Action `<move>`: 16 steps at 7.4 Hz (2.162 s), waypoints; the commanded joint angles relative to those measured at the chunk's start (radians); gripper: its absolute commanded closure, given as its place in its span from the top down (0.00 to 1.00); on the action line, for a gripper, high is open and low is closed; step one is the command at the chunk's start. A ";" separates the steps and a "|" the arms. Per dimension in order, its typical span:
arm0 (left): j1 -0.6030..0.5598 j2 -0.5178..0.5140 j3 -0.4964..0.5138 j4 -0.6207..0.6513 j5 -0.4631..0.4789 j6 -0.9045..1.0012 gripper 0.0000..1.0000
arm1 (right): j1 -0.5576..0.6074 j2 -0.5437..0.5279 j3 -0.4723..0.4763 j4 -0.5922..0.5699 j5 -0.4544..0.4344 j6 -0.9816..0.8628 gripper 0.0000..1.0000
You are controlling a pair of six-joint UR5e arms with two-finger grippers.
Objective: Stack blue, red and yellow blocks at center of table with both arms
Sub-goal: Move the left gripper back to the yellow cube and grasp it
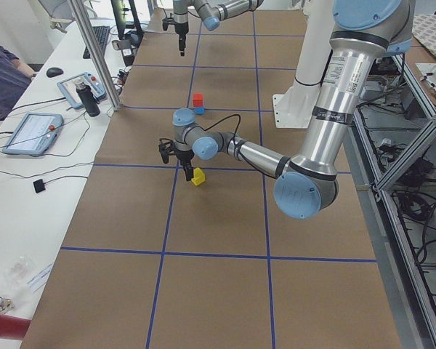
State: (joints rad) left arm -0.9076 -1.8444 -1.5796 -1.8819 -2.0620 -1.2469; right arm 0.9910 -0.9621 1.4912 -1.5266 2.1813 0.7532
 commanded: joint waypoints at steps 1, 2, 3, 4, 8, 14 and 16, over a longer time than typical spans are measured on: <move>-0.002 0.007 -0.017 0.000 -0.015 -0.002 1.00 | 0.001 0.000 0.003 -0.001 0.000 0.000 0.99; 0.003 0.022 -0.017 0.000 -0.012 -0.003 1.00 | 0.000 -0.001 0.003 -0.001 0.000 0.000 0.99; 0.004 0.033 -0.020 0.000 -0.007 -0.003 1.00 | 0.000 -0.001 0.003 -0.001 -0.002 0.000 0.99; 0.006 0.036 -0.020 0.000 -0.007 -0.003 1.00 | 0.001 -0.003 0.003 -0.001 -0.002 0.000 0.99; 0.056 0.037 -0.019 0.007 -0.001 -0.011 1.00 | 0.001 -0.006 0.001 -0.001 -0.003 0.000 0.99; 0.093 0.123 -0.129 0.020 -0.001 -0.012 0.00 | 0.001 -0.007 0.006 -0.001 -0.003 0.002 0.99; 0.092 0.113 -0.137 0.050 -0.004 -0.011 0.00 | 0.001 -0.006 0.006 0.000 -0.003 0.002 0.99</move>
State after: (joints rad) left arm -0.8154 -1.7256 -1.7091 -1.8546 -2.0653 -1.2591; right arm 0.9924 -0.9691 1.4972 -1.5274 2.1782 0.7548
